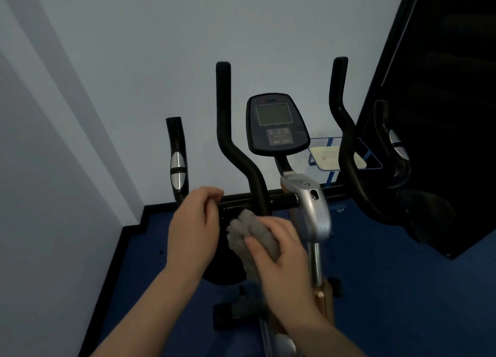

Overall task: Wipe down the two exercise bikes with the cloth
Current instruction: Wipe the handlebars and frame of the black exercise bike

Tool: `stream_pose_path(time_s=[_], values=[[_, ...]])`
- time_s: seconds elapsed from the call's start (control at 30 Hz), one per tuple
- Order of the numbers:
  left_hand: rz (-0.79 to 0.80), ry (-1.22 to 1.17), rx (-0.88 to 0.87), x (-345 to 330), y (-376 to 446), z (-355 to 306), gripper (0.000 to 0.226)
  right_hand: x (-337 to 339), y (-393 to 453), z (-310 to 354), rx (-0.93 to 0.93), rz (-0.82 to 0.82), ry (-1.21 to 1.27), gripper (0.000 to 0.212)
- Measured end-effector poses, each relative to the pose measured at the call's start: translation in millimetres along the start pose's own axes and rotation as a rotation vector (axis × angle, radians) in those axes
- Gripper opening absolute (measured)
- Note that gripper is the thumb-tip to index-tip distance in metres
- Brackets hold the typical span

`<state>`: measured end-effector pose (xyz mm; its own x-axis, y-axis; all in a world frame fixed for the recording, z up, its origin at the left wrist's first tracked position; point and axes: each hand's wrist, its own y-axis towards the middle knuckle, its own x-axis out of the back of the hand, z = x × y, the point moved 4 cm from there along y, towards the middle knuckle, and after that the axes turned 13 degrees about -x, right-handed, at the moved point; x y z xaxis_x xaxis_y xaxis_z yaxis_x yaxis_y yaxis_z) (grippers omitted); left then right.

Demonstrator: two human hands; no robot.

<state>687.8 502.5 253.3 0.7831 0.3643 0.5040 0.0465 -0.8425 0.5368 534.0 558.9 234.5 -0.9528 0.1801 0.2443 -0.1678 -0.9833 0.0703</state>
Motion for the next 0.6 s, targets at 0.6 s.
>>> stream_pose_path(time_s=[0.6], values=[[0.25, -0.219, 0.018, -2.4, -24.3, 12.3, 0.029, -25.8, 15.5, 4.7, -0.122, -0.228, 0.008, 0.006]])
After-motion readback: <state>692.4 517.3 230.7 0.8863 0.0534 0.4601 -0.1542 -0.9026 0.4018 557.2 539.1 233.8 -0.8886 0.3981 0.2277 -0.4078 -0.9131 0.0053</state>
